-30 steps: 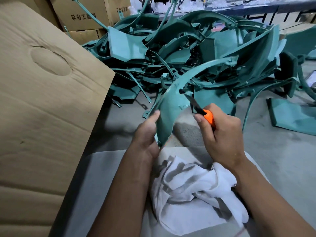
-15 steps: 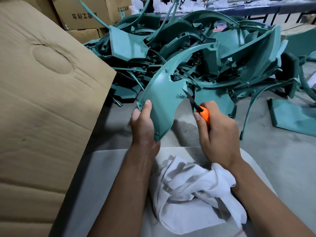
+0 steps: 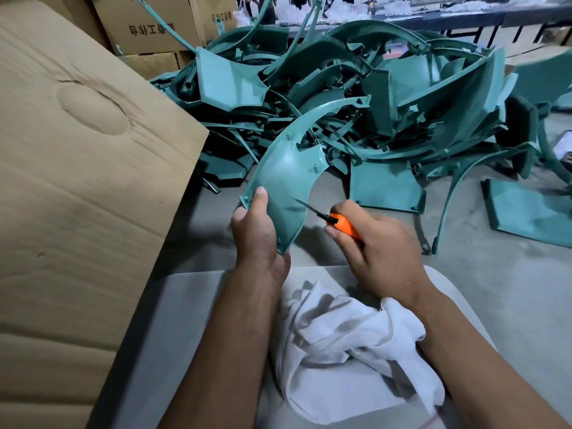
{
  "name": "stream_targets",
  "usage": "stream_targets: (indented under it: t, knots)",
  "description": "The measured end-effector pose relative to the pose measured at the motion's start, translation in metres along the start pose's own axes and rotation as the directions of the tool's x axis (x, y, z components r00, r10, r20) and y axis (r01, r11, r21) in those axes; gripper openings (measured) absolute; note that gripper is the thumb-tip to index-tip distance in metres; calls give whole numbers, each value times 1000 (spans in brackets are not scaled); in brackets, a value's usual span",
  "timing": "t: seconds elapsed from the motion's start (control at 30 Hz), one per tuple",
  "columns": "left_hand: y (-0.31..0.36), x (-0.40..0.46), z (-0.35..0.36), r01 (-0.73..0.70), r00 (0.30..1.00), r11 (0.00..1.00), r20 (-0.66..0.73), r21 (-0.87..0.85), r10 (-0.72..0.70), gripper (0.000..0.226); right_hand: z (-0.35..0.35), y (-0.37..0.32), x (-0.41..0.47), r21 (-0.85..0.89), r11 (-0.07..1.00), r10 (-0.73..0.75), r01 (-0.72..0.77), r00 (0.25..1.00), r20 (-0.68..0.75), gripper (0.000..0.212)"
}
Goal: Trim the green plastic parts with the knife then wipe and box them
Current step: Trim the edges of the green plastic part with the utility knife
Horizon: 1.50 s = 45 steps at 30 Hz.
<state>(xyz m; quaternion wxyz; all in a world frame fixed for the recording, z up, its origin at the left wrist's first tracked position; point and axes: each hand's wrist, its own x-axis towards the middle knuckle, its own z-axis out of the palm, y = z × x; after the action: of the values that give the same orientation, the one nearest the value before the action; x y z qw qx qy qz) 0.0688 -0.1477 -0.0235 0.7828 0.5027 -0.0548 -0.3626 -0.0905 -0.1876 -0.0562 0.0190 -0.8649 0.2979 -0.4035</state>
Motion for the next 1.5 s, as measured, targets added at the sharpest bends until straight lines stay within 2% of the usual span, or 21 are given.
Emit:
stream_targets:
  t: [0.13,0.2,0.27,0.4,0.5,0.67,0.8,0.9,0.97,1.03,1.13,1.2,1.27,1.4,1.5]
  knots:
    - [5,3,-4,-39,999,999,-6,-21,38,30,-6,3,2,144,990,-34,8,983,178,38]
    - [5,4,-5,-79,997,997,-18,-21,78,23,-7,6,1,245,969,-39,-8,981,188,31]
    - [6,5,-6,-123,992,992,-13,-28,123,12,-5,7,-1,303,952,3,-41,992,123,23]
    - [5,6,-7,-155,988,988,-7,0,155,8,2,6,0,131,982,144,-137,989,-45,26]
    - [6,6,-7,-165,986,986,-18,-1,165,8,2,9,-1,90,984,152,-152,988,6,29]
    - [6,2,-6,-90,996,995,-4,-44,90,22,-1,4,-1,196,980,18,-43,992,127,26]
    - [7,-3,-6,72,997,996,10,-52,-72,29,-5,3,0,339,939,-15,-50,982,187,24]
    - [9,-6,-4,175,985,977,38,-119,-171,32,-5,-1,-1,364,931,-103,8,965,242,19]
    - [9,-6,-3,205,978,970,66,-128,-198,35,-4,-6,-2,420,907,-120,25,972,203,20]
    - [9,-6,-2,223,974,967,73,-125,-215,34,-4,-9,-1,460,888,-69,17,993,95,21]
    - [9,-6,-1,211,976,956,102,-204,-194,23,-2,-8,1,302,953,50,-29,997,-60,23]
    - [9,-7,0,211,975,954,108,-211,-192,21,1,-6,1,235,968,120,-92,987,-106,23]
    - [7,-7,0,220,972,953,133,-211,-195,20,3,-6,1,202,974,130,-106,986,-107,23]
    - [5,-7,0,219,972,953,130,-209,-195,40,-1,-4,1,179,982,64,-52,996,-60,25]
    - [7,-5,-2,234,970,950,120,-205,-212,39,-3,-2,0,246,969,1,-6,1000,19,24]
